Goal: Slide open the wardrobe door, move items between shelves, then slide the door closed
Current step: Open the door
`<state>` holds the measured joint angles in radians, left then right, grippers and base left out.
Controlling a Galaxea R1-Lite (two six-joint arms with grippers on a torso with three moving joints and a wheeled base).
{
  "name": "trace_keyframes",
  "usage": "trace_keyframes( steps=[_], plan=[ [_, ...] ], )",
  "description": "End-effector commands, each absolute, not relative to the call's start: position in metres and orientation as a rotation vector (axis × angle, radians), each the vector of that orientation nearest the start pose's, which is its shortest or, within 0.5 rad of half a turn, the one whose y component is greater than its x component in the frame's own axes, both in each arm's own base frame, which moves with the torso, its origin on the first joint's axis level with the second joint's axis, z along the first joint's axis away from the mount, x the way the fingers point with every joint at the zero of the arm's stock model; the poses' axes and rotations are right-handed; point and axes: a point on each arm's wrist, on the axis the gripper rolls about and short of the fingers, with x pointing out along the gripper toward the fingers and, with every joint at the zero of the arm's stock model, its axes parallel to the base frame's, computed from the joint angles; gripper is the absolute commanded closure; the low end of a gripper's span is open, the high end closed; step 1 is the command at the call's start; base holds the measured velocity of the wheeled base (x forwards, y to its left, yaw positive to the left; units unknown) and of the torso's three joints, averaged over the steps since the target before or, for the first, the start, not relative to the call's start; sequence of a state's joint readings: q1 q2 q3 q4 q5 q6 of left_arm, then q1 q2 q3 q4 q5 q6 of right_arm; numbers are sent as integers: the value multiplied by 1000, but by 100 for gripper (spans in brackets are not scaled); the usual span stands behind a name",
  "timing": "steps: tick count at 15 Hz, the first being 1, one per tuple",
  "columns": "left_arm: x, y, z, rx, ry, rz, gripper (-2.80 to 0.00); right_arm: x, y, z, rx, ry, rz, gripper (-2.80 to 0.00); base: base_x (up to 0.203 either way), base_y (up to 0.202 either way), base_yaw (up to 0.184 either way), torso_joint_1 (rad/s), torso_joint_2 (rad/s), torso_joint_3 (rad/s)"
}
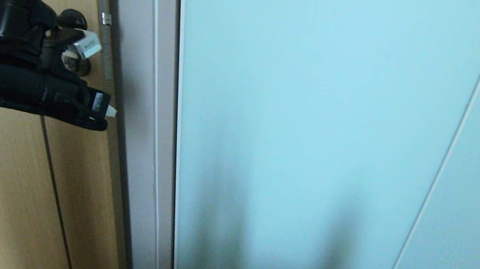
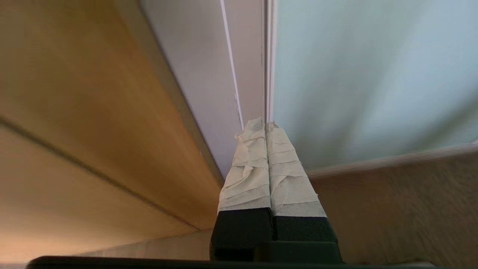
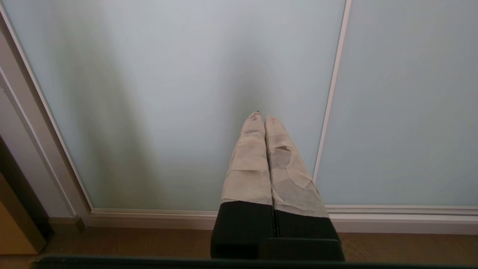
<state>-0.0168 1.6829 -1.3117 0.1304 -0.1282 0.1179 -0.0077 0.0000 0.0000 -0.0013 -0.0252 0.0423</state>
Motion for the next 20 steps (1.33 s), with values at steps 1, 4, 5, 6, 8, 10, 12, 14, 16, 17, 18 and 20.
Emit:
trace_keyframes(
  steps=[1,4,5,6,8,10,12,14,16,17,18,20],
  plan=[
    [345,-8,234,92,462,-145,0,-23,0,75,43,1,-33,0,0,0,0,0,0,0],
    [370,-11,225,85,355,-78,0,-23,0,76,43,0,-34,0,0,0,0,0,0,0],
    [375,-13,223,80,343,-74,0,-23,0,75,43,1,-33,0,0,0,0,0,0,0],
    [378,-14,223,75,335,-81,0,-23,0,75,43,1,-32,0,0,0,0,0,0,0],
    [387,-19,216,68,349,-93,0,-23,0,75,43,1,-34,0,0,0,0,0,0,0],
    [395,-28,212,55,350,-112,0,-23,0,75,43,1,-32,0,0,0,0,0,0,0],
    [403,-35,210,43,350,-130,0,-23,0,76,43,-1,-34,0,0,0,0,0,0,0],
    [414,-41,205,42,352,-142,0,-23,0,76,43,0,-34,0,0,0,0,0,0,0],
    [416,-47,204,42,359,-154,0,-23,0,75,43,1,-34,0,0,0,0,0,0,0],
    [419,-47,202,42,358,-154,0,-23,0,75,43,1,-34,0,0,0,0,0,0,0],
    [422,-48,201,42,359,-151,0,-23,0,75,43,1,-34,0,0,0,0,0,0,0],
    [429,-48,200,40,351,-142,0,-23,0,75,43,1,-34,0,0,0,0,0,0,0]
  ],
)
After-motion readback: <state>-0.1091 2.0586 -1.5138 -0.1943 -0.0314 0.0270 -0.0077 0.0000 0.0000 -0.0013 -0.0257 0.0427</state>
